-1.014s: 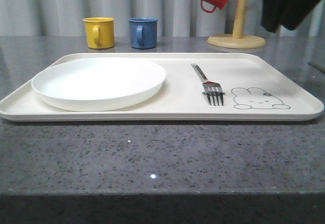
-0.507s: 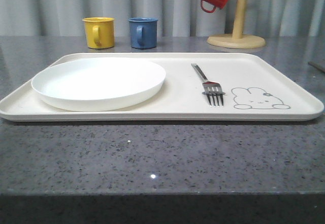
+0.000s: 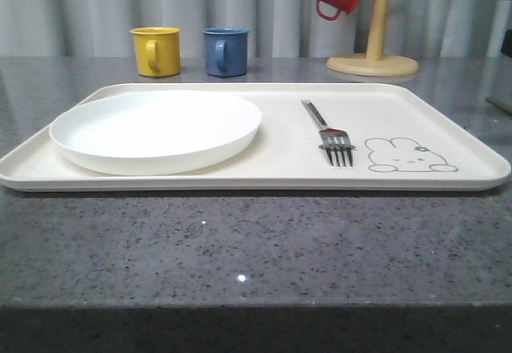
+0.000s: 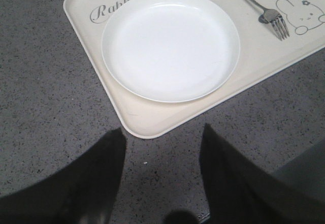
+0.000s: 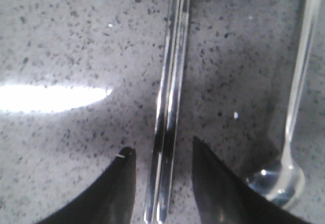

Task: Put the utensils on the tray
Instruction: 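Open the right gripper and lift it back toward the chopsticks, then grasp the steel chopsticks with the right gripper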

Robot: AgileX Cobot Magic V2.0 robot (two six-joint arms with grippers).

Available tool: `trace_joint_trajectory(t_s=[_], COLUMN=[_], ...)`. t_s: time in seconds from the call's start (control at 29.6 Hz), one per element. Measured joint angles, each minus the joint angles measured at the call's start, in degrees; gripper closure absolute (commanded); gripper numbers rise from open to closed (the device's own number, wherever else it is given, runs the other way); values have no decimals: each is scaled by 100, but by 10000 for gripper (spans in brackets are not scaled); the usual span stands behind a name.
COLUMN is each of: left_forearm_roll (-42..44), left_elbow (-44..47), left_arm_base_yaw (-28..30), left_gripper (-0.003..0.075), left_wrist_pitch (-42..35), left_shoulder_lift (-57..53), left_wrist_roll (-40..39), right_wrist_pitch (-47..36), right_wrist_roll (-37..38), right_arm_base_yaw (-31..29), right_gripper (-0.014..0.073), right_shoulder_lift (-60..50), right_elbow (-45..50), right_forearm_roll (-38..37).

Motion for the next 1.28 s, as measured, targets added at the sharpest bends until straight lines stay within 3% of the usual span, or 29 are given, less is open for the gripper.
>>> trace_joint_trajectory(t_s=[0.27,0.57,0.68,1.01,1.28], left_forearm_roll=[0,0,0,0,0], left_elbow=[0,0,0,0,0], left_arm_base_yaw=[0,0,0,0,0], left_gripper=[385,385,385,385,385], left_wrist_pitch=[0,0,0,0,0], left_shoulder_lift=[0,0,0,0,0], left_wrist_roll=[0,0,0,0,0], right_wrist_pitch=[-74,-74,-74,240,761], right_wrist_roll=[0,0,0,0,0], right_arm_base_yaw=[0,0,-13,6,418], right_gripper=[302,523,561,570,570], right_shoulder_lift=[201,222,222,244,120], right_elbow=[0,-19,-19,-268,-832], right_forearm_roll=[0,-51,-77,264,836])
